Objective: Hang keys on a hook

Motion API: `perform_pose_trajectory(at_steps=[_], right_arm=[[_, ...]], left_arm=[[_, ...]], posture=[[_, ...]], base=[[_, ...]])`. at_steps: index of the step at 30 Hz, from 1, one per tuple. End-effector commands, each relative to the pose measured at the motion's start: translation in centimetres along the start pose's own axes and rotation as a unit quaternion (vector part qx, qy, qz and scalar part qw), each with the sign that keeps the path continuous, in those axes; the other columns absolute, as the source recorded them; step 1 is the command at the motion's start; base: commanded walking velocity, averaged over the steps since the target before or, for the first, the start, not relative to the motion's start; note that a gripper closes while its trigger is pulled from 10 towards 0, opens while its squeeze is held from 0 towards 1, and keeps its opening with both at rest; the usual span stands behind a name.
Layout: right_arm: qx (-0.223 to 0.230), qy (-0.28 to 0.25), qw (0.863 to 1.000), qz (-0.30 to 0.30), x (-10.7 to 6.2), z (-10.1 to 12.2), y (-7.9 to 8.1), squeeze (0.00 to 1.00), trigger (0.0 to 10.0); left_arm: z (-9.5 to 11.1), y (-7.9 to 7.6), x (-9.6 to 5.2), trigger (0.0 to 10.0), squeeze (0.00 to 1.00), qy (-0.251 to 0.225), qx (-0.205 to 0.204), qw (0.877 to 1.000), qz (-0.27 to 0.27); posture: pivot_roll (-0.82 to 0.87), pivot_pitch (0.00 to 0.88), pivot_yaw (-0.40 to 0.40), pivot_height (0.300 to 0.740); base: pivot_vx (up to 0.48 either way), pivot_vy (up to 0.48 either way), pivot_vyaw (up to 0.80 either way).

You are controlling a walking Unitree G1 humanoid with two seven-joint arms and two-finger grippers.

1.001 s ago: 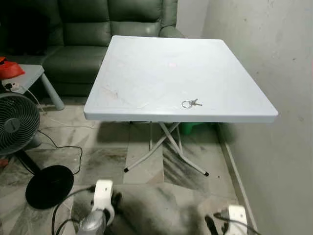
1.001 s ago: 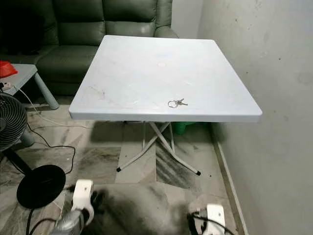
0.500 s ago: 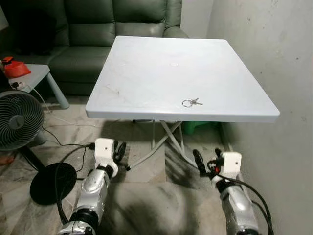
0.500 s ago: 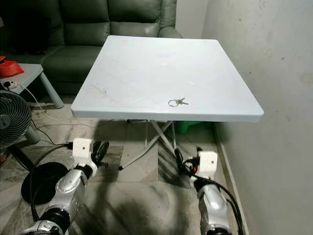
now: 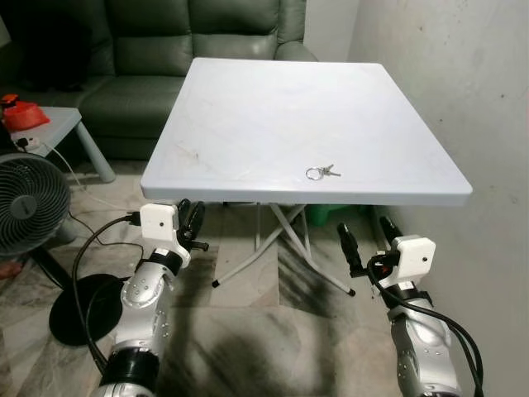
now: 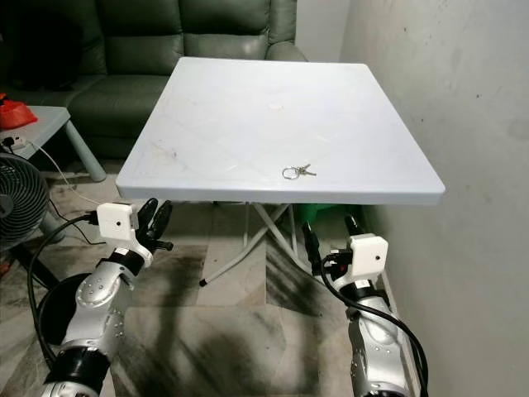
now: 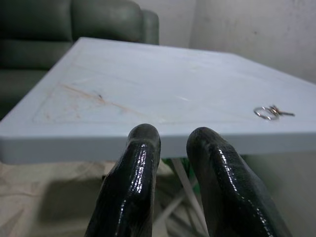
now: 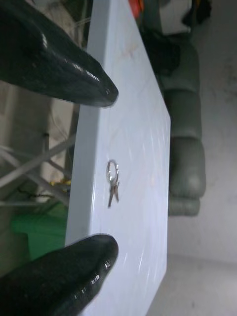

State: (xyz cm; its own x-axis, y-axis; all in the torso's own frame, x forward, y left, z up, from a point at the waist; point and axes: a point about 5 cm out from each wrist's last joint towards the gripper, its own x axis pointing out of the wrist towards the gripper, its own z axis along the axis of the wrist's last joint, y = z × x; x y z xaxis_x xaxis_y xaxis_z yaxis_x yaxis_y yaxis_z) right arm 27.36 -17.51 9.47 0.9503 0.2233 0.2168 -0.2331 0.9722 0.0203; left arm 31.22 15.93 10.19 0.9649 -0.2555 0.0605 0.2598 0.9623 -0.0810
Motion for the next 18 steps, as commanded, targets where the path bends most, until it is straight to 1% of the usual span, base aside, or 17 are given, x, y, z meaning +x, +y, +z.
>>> perform_pose_trajectory(at_steps=[1,2,4,6,7,11,12,13,16,18], right_arm=[[-0.004,-0.015,1.000,0.004,0.48,1.42,0.34,1.00,10.0],[-0.004,-0.019,1.000,0.003,0.62,1.76,0.33,1.00,10.0],[-0.001,-0.020,1.000,0.003,0.70,1.92,0.27,1.00,10.0],[-0.007,-0.019,1.000,0.001,0.72,1.99,0.12,1.00,10.0],[-0.010,-0.014,1.000,0.000,0.64,2.02,-0.02,1.00,10.0],[-0.015,-0.003,1.000,-0.004,0.39,2.19,-0.10,1.00,10.0],[-0.016,0.000,1.000,-0.003,0.32,2.29,-0.06,0.00,10.0],[-0.017,0.003,1.000,-0.004,0.26,2.41,-0.05,0.00,10.0],[-0.023,0.015,1.000,-0.009,0.30,2.29,-0.27,0.00,10.0],[-0.036,0.019,0.999,-0.013,0.35,2.26,-0.48,0.00,10.0]], left_arm=[[0.92,0.05,-0.13,10.0,0.00,0.011,0.035,0.999,-0.002],[1.06,0.10,-0.20,10.0,0.00,0.008,0.046,0.999,-0.002],[1.01,0.04,-0.24,10.0,0.00,0.008,0.035,0.999,-0.011],[1.04,0.26,-0.34,10.0,0.00,0.007,0.047,0.999,-0.003],[0.92,0.33,-0.45,10.0,0.00,0.018,0.040,0.999,0.004],[0.88,0.23,-0.74,10.0,0.00,0.035,0.040,0.999,0.010],[0.85,0.11,-0.82,10.0,0.00,0.039,0.035,0.999,0.008],[0.84,-0.02,-0.93,10.0,0.00,0.039,0.027,0.999,0.008],[0.60,-0.11,-1.02,10.0,0.00,0.045,0.026,0.999,0.006],[0.17,-0.13,-1.11,10.0,0.00,0.060,0.019,0.998,-0.001]], posture=[[-0.14,0.000,0.001,0.740],[-0.14,0.000,0.001,0.740],[-0.14,0.000,0.001,0.740],[-0.14,0.000,0.001,0.740],[-0.14,0.000,0.001,0.740],[-0.14,0.000,-0.001,0.740],[-0.14,0.000,-0.004,0.740],[-0.14,0.000,-0.004,0.740],[-0.14,0.000,-0.008,0.740],[-0.14,0.000,-0.008,0.740]], base=[[0.000,0.000,0.00],[0.000,0.000,0.00],[0.000,0.000,0.00],[0.000,0.000,0.00],[0.000,0.000,0.00],[0.000,0.000,0.00],[0.000,0.000,0.00],[0.000,0.000,0.00],[0.000,0.000,0.00],[0.000,0.000,0.00]])
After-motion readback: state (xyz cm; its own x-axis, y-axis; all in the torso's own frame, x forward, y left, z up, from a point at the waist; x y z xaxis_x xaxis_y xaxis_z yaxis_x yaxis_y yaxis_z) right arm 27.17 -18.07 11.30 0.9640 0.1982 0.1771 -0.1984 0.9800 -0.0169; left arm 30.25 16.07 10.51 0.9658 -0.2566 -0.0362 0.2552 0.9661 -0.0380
